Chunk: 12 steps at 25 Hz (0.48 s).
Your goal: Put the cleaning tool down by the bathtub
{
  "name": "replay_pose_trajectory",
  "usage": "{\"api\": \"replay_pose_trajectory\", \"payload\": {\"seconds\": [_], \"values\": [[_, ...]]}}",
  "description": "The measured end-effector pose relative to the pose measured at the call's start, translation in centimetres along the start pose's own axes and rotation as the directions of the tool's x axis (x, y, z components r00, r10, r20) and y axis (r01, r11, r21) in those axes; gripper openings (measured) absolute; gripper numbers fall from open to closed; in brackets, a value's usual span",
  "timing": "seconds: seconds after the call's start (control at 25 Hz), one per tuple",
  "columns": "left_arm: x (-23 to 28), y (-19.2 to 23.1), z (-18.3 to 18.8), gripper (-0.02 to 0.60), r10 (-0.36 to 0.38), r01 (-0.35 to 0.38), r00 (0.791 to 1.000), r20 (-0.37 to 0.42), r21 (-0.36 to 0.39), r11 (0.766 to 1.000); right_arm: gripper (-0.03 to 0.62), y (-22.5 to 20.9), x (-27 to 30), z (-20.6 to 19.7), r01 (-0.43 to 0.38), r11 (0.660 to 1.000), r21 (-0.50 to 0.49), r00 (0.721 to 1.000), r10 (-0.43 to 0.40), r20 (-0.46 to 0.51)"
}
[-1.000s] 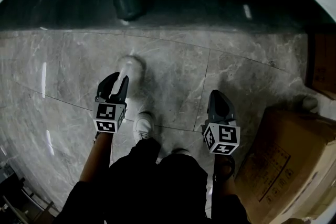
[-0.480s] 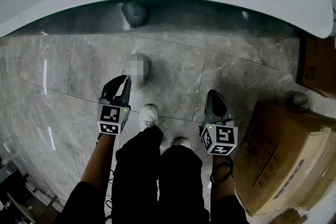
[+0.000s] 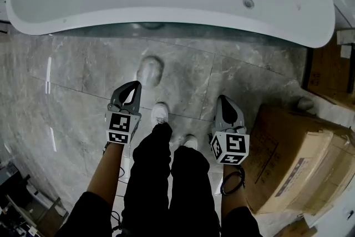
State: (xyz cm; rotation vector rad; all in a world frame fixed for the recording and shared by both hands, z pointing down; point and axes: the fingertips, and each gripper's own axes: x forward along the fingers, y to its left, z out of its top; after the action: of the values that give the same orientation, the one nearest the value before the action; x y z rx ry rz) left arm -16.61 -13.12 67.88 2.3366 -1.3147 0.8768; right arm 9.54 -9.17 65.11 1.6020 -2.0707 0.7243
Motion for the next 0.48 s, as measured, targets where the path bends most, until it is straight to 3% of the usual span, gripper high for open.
{"api": "replay_pose_trajectory", "payload": {"seconds": [0.48], "values": [[-7.9, -1.1, 9.3, 0.002, -0.02, 0.02, 1.0, -0.001, -0.011, 1.0, 0.014, 1.9, -7.3, 10.3, -0.008, 1.0, -0.007, 0.999, 0.008, 0.031]]}}
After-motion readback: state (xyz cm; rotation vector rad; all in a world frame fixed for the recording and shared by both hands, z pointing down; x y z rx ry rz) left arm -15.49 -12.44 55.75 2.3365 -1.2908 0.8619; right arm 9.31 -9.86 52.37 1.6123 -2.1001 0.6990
